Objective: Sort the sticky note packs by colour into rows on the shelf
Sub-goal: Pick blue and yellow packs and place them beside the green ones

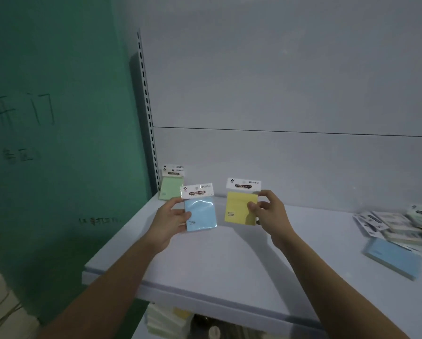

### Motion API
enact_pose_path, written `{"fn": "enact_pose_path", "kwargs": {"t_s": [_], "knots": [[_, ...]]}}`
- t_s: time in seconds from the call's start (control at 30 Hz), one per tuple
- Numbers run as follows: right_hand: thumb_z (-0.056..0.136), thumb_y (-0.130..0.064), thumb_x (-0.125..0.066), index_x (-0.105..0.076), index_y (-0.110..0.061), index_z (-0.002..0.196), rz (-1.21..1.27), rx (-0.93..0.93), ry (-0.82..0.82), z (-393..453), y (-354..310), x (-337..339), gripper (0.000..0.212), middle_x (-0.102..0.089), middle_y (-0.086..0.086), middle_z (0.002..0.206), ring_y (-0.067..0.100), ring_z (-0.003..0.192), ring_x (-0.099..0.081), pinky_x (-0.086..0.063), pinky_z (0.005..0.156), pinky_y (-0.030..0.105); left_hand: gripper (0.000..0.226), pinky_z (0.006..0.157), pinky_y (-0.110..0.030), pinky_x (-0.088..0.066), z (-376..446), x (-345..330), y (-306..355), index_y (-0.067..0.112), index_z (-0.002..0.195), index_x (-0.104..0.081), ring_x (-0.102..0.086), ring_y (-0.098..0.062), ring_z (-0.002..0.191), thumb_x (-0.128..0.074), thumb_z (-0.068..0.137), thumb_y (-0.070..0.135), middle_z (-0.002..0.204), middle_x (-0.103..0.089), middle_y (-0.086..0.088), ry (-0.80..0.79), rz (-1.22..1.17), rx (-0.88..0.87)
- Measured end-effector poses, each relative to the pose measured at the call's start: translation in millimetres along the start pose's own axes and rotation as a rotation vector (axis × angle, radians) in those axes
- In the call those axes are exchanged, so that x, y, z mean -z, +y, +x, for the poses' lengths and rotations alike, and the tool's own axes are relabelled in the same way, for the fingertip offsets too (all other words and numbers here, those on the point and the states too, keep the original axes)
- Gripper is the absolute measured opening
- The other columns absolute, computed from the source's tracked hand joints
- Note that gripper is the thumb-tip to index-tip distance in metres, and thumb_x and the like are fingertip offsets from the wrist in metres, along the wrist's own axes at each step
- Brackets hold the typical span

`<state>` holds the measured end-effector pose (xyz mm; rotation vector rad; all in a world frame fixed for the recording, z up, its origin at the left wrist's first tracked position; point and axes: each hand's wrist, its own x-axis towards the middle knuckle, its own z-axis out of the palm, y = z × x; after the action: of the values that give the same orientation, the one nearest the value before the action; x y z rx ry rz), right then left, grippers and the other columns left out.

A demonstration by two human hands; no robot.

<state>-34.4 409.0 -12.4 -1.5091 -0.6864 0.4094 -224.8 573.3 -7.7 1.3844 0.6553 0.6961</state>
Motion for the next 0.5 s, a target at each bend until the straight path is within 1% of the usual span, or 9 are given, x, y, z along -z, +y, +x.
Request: {"fn": "enact_pose_path", "kwargs": {"t_s": [0.13, 0.2, 0.23, 0.3, 0.4, 0.43, 0.5], "knots": [[0.091, -0.010, -0.060, -0.057, -0.023, 0.100, -0.010, -0.022, 0.026, 36.4, 15.3, -7.0, 0.015, -0.064, 0.008, 0.085, 0.021, 0.075, -0.058, -0.045, 0.060, 0.031, 0.038, 0.066, -0.030, -0.060, 52.9, -6.4, -4.3, 0.012, 0.118, -0.053, -0.064, -0.026, 0.088, -0.056, 0.088, -0.010, 0.099, -0.059, -0.011, 0.008, 0.059, -0.070], [0.091, -0.009, -0.060, -0.057, -0.022, 0.099, -0.021, -0.038, 0.057, 50.2, 25.2, -10.1, 0.015, -0.064, 0.008, 0.084, 0.020, 0.073, -0.058, -0.044, 0.058, 0.028, 0.037, 0.069, -0.034, -0.059, 74.6, -9.5, -12.5, 0.016, 0.114, -0.056, -0.063, -0.027, 0.091, -0.057, 0.087, -0.010, 0.102, -0.057, -0.013, 0.027, 0.127, -0.103], [0.091, -0.009, -0.060, -0.056, -0.021, 0.100, -0.034, -0.043, 0.074, 56.5, 29.3, -12.3, 0.015, -0.064, 0.007, 0.082, 0.019, 0.071, -0.057, -0.043, 0.056, 0.027, 0.037, 0.067, -0.034, -0.058, 85.0, -11.4, -17.0, 0.018, 0.111, -0.058, -0.062, -0.028, 0.092, -0.057, 0.086, -0.010, 0.103, -0.058, -0.014, 0.046, 0.168, -0.116], [0.091, -0.009, -0.059, -0.056, -0.018, 0.102, -0.051, -0.054, 0.098, 69.4, 34.6, -17.2, 0.015, -0.065, 0.009, 0.084, 0.018, 0.069, -0.058, -0.043, 0.056, 0.027, 0.041, 0.063, -0.030, -0.054, 104.3, -15.9, -22.9, 0.020, 0.111, -0.060, -0.061, -0.026, 0.091, -0.057, 0.084, -0.010, 0.103, -0.062, -0.011, 0.091, 0.223, -0.134], [0.091, -0.007, -0.059, -0.057, -0.016, 0.105, -0.044, -0.050, 0.124, 87.6, 36.3, -25.2, 0.017, -0.067, 0.010, 0.085, 0.020, 0.069, -0.060, -0.046, 0.059, 0.028, 0.045, 0.070, -0.031, -0.053, 133.7, -23.0, -25.9, 0.017, 0.117, -0.062, -0.061, -0.023, 0.086, -0.058, 0.081, -0.011, 0.101, -0.066, -0.006, 0.154, 0.277, -0.179], [0.091, -0.007, -0.059, -0.058, -0.017, 0.104, -0.042, -0.042, 0.137, 92.4, 37.5, -27.9, 0.017, -0.068, 0.010, 0.085, 0.021, 0.070, -0.061, -0.047, 0.062, 0.030, 0.048, 0.070, -0.029, -0.052, 142.6, -25.6, -26.5, 0.016, 0.120, -0.061, -0.061, -0.022, 0.085, -0.058, 0.081, -0.011, 0.103, -0.065, -0.007, 0.176, 0.308, -0.196], [0.090, -0.007, -0.059, -0.058, -0.020, 0.102, -0.054, -0.020, 0.171, 98.2, 40.0, -33.1, 0.017, -0.070, 0.009, 0.084, 0.022, 0.073, -0.062, -0.047, 0.067, 0.032, 0.050, 0.060, -0.016, -0.048, 156.9, -30.9, -27.0, 0.015, 0.123, -0.059, -0.060, -0.018, 0.084, -0.059, 0.081, -0.011, 0.103, -0.064, -0.004, 0.216, 0.345, -0.226]]}}
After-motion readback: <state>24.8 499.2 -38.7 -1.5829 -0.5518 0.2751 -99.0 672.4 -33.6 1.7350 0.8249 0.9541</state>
